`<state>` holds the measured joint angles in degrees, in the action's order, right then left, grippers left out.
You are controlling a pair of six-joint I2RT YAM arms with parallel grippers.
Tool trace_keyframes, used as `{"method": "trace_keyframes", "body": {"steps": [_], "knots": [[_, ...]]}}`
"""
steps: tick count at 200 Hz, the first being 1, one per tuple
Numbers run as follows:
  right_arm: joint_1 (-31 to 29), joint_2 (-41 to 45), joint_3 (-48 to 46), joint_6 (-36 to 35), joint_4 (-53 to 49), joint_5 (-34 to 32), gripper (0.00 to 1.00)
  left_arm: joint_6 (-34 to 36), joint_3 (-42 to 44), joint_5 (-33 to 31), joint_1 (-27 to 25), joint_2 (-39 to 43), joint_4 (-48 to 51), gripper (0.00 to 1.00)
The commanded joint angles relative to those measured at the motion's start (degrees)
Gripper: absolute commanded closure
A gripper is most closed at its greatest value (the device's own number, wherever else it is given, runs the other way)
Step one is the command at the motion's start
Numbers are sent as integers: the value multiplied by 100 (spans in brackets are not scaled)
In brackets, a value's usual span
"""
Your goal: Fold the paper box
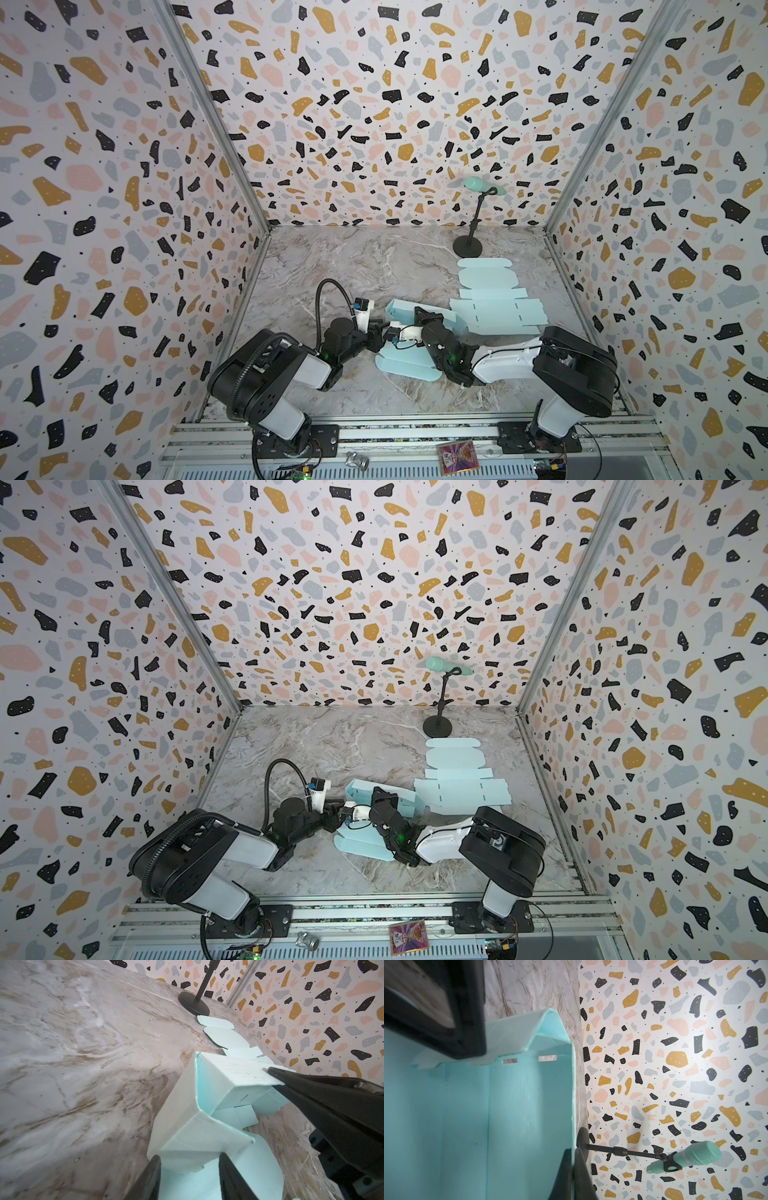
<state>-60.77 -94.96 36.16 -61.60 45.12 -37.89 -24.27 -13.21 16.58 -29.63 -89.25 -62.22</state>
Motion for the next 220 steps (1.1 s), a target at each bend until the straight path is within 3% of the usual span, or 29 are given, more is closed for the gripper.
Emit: {"method": "trace_keyframes", "body": {"steps": [1,108,141,220], "knots": [[-44,-71,-30,-106,306,-92,100,-1,8,-93,45,42,-423,53],[-520,-450,-30,-235,294,-261,100,499,-400,-190,53,-86,79,54],[-570,-775,-101,-553,953,-506,100,446,-212,-295,49,53,34,55],[-713,-800,-90,-643,1050,-599,100,506,92,-835,-104,39,-86,65]]}}
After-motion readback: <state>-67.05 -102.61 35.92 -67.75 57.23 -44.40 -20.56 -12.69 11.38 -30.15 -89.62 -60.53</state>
